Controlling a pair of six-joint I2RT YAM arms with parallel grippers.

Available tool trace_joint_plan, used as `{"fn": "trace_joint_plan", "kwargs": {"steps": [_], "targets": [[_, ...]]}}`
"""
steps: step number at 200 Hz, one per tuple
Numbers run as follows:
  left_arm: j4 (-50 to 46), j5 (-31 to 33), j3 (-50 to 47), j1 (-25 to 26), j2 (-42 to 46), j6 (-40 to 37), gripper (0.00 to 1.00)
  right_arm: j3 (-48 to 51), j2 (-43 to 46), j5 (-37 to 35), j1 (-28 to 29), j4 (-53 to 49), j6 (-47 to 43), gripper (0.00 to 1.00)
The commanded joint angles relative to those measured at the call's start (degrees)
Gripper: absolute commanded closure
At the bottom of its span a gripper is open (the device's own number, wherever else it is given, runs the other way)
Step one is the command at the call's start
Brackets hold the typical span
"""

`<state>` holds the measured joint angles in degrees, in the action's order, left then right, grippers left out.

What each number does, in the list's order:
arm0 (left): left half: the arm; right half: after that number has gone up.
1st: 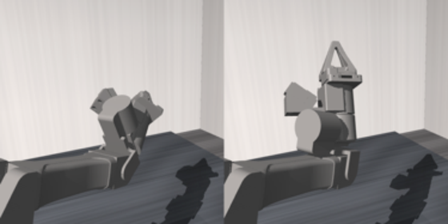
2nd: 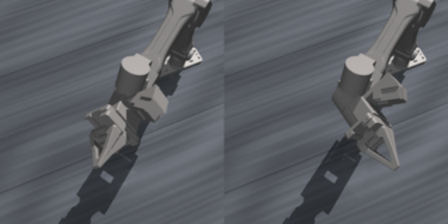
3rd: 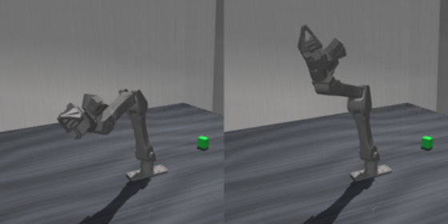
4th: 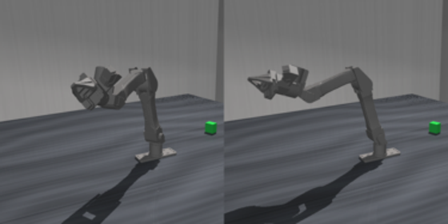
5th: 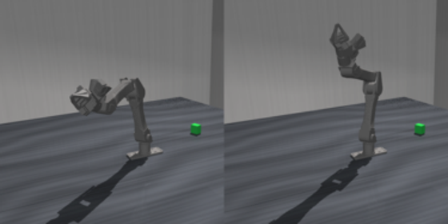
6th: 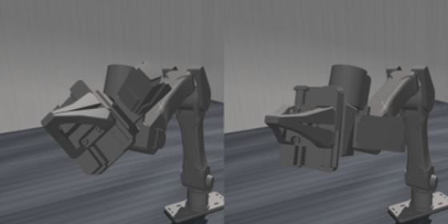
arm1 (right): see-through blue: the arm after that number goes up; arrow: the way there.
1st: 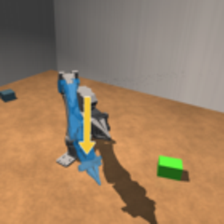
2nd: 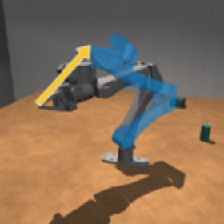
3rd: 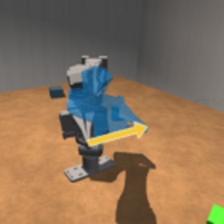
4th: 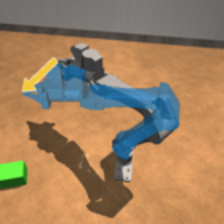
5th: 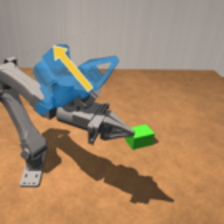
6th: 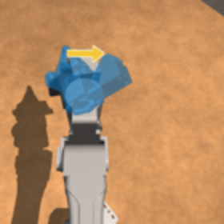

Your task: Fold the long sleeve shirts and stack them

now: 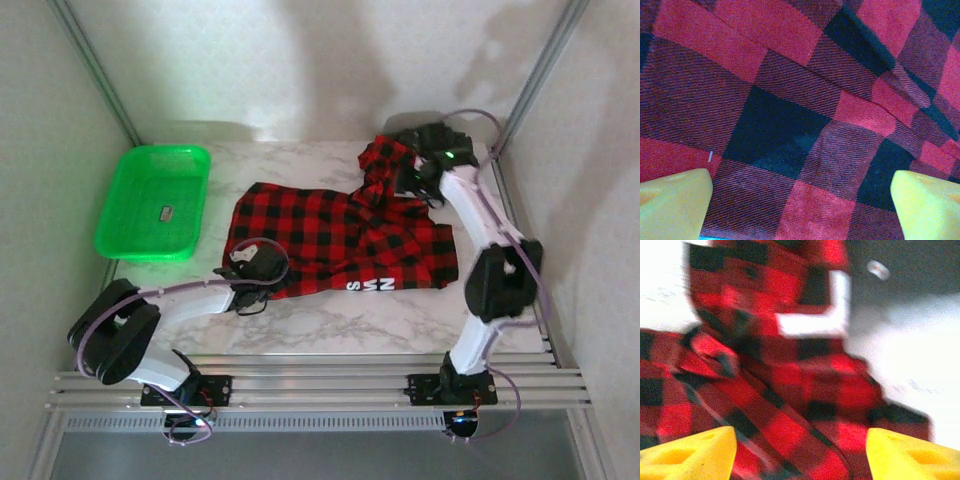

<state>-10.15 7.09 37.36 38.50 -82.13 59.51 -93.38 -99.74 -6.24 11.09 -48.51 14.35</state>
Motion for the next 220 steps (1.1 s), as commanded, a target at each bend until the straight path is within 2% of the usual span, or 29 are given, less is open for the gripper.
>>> {"fn": "trace_joint_plan", "kwargs": {"steps": [1,31,53,89,114,157,168,179,191,220], "targets": [[-2.5,1.1,1.7,-0.4,2.8,-2.2,0.08,9.8,9.8,2.6,-4.2,-4.6,2.4,0.28],[-4.4,-1.2,5.8,-0.6,2.5,-4.8,0.08,26.2,18.5,7.6,-7.0,-2.0,3.6,0.28],[-4.6,-2.2,7.1,-1.5,2.8,-5.3,0.08,33.9,19.5,10.9,-7.9,3.6,2.8,0.29],[-3.7,-3.7,6.1,-5.9,2.5,-5.8,0.08,37.1,14.7,16.0,-7.9,10.9,1.7,0.32],[-1.9,-5.0,4.7,-9.1,1.5,-6.9,0.08,38.3,12.0,14.7,-8.0,14.0,1.3,0.34],[0.1,-5.8,3.7,-11.5,-2.4,-8.5,0.08,40.0,10.2,15.5,-7.9,16.9,1.3,0.39],[0.6,-5.7,3.7,-11.8,-3.8,-8.5,0.08,41.3,10.2,15.3,-8.0,17.3,1.9,0.46],[0.4,-5.1,3.9,-11.9,-5.1,-8.3,0.08,42.3,10.8,13.8,-7.9,16.8,3.0,0.66],[0.0,-4.8,3.9,-12.3,-6.5,-7.6,0.08,43.9,12.9,12.7,-8.0,16.6,4.4,0.81],[-1.0,-3.3,3.0,-12.7,-7.9,-6.7,0.08,47.1,17.5,9.9,-8.0,12.5,9.0,0.97]]}}
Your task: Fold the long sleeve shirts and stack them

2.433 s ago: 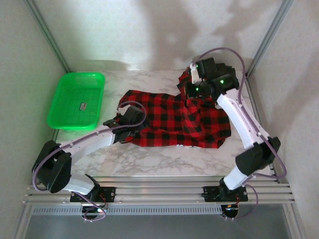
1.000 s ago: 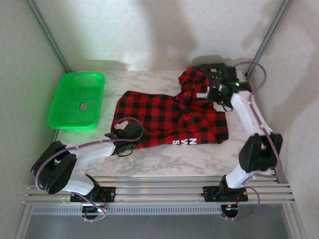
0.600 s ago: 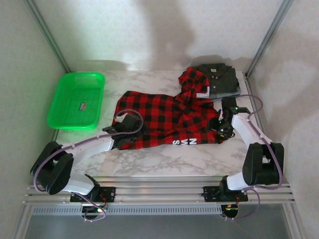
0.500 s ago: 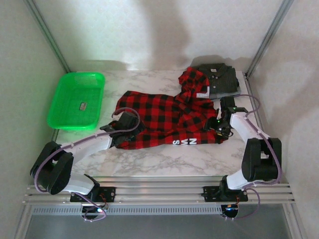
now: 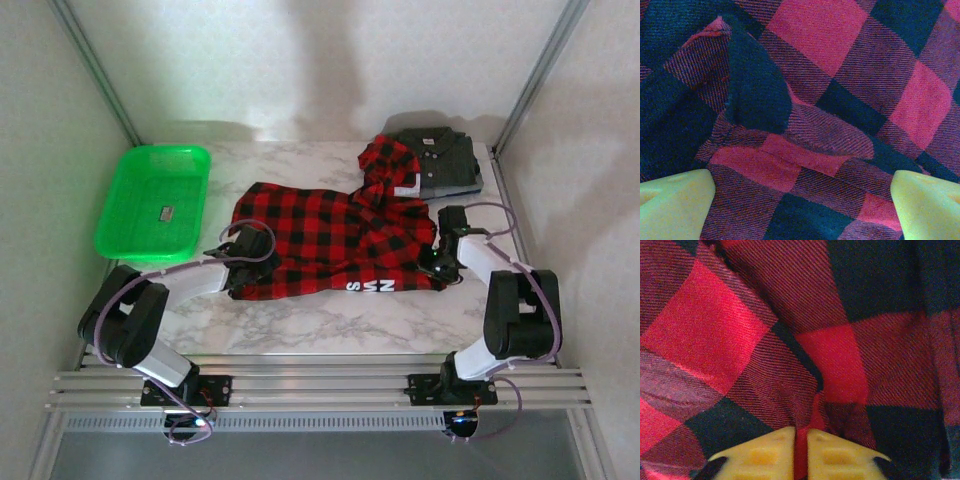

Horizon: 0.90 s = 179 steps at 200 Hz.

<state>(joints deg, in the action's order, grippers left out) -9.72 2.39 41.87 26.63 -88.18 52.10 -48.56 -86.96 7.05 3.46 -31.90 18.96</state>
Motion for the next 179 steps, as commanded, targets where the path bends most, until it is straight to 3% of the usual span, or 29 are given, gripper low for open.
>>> {"fn": "trace_joint_plan", "kwargs": {"steps": [1,52,93,127,153,161,179], "targets": [[-1.5,1.4,-1.6,-1.0,-1.9,0.7,0.08,2.4,4.9,-3.6,-0.3,-4.3,4.6,0.97],[-4.1,2.6,-6.4,-3.1,-0.5,1.9,0.08,10.1,18.1,-8.7,-0.9,-16.3,16.4,1.0],[-7.8,4.7,-10.4,-3.6,3.0,5.0,0.08,11.8,23.0,-12.2,1.4,-25.3,27.3,1.0],[-10.3,6.7,-12.1,-4.2,8.0,7.6,0.08,10.7,28.4,-17.2,7.4,-33.4,35.4,1.0],[-11.6,6.8,-10.6,-4.2,10.3,7.5,0.08,12.0,32.3,-15.9,8.0,-37.1,40.3,1.0],[-11.9,6.6,-9.6,-4.2,11.3,7.2,0.08,13.1,34.3,-14.2,8.2,-37.5,42.4,0.93],[-12.1,5.1,-7.1,-3.9,14.1,7.1,0.06,11.4,40.0,-14.4,9.5,-38.2,45.0,0.66]]}}
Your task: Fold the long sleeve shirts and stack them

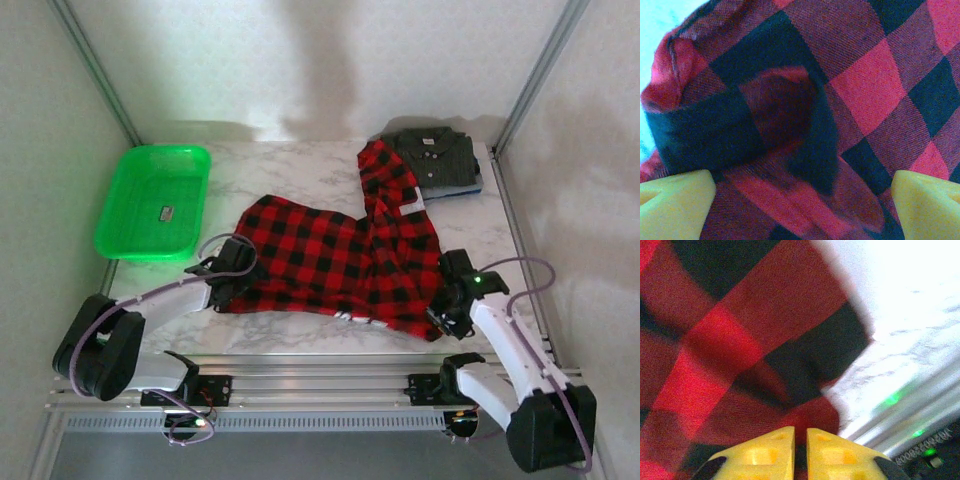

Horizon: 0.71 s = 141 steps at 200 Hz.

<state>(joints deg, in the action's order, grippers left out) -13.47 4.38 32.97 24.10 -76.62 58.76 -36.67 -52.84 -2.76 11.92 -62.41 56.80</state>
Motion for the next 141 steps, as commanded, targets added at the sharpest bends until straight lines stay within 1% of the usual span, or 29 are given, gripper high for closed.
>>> {"fn": "trace_joint_plan", "kwargs": {"steps": [1,17,26,39,51,57,59,64,80,82,91,114,127,141], "targets": [[-8.4,3.0,2.0,-1.3,2.7,0.3,0.06,-0.9,6.2,-5.1,1.2,-7.9,7.1,0.64],[-10.6,2.4,6.6,-0.6,4.3,-0.6,0.05,-7.0,8.3,-9.9,1.7,-10.5,6.3,0.55],[-11.9,1.9,9.6,-0.3,4.8,-1.5,0.04,-12.1,7.5,-12.0,1.6,-10.6,3.4,0.51],[-12.9,1.1,13.8,0.3,5.0,-3.1,0.04,-17.1,4.8,-10.7,1.8,-6.2,-2.5,0.48],[-12.6,-0.6,17.4,0.8,4.3,-4.9,0.03,-22.4,-1.2,-6.6,2.0,-0.2,-9.3,0.47],[-12.0,-1.8,19.1,1.1,3.6,-5.7,0.03,-25.7,-5.9,-5.2,2.8,0.9,-11.8,0.46],[-11.7,-2.4,19.5,1.2,3.4,-6.0,0.03,-28.1,-8.3,-5.0,3.4,1.2,-13.1,0.46],[-10.9,-3.6,20.5,1.4,2.4,-6.6,0.03,-30.5,-11.6,-5.2,4.4,1.2,-14.7,0.46],[-7.9,-7.8,22.7,2.7,-0.9,-7.6,0.04,-43.1,-24.9,-8.2,9.5,1.0,-21.3,0.47],[-7.5,-8.1,22.9,2.8,-1.4,-7.6,0.03,-43.8,-25.3,-8.2,9.8,1.0,-21.7,0.47],[-5.4,-9.3,23.6,4.0,-3.3,-7.9,0.03,-51.0,-32.9,-7.7,11.3,1.0,-24.6,0.48],[0.3,-11.4,23.3,5.8,-8.1,-7.1,0.04,-65.6,-47.6,-7.6,13.5,-1.0,-28.8,0.53],[2.6,-11.4,23.1,6.4,-10.0,-6.5,0.04,-71.1,-54.3,-6.5,14.3,-1.3,-30.4,0.54],[4.3,-10.5,23.2,7.5,-11.4,-6.6,0.04,-75.5,-59.9,-8.0,14.9,-2.1,-31.1,0.54]]}}
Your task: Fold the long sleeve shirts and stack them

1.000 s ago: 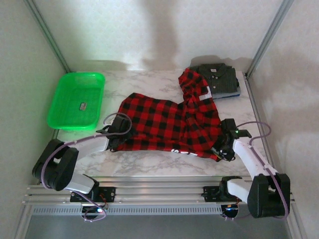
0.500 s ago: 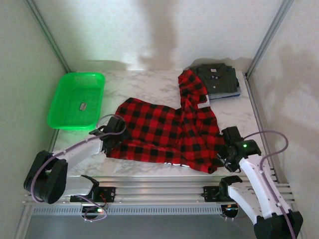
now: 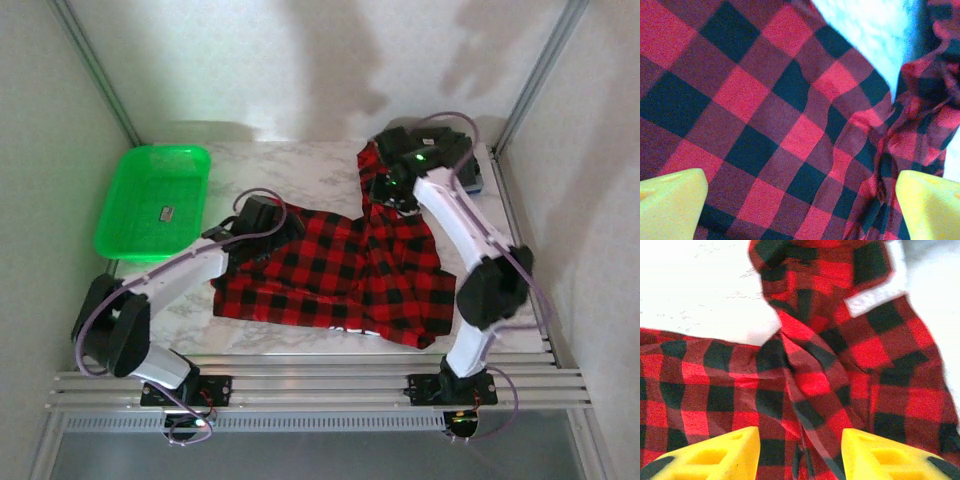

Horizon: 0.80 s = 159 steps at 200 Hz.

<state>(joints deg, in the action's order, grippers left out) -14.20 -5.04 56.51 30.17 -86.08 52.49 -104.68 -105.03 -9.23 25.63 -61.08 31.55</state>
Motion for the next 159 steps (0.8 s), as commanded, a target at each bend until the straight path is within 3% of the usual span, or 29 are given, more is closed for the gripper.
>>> {"fn": "trace_joint_plan", "kwargs": {"steps": [1,31,111,159], "targets": [[5.2,-1.0,-0.3,1.5,-1.9,-0.3,0.04,-7.8,-8.1,-1.7,1.3,-3.4,-5.9,0.54],[7.8,-1.9,-2.1,2.2,-4.2,0.4,0.04,-12.6,-15.8,-4.9,2.7,-1.7,-8.9,0.56],[5.3,0.1,-3.3,2.6,-3.3,-1.6,0.04,-27.8,-30.7,-22.7,6.1,-3.3,-22.9,0.57],[5.6,0.4,-5.9,2.4,-1.6,-1.0,0.04,-29.4,-34.1,-23.5,6.1,-3.5,-26.1,0.63]]}}
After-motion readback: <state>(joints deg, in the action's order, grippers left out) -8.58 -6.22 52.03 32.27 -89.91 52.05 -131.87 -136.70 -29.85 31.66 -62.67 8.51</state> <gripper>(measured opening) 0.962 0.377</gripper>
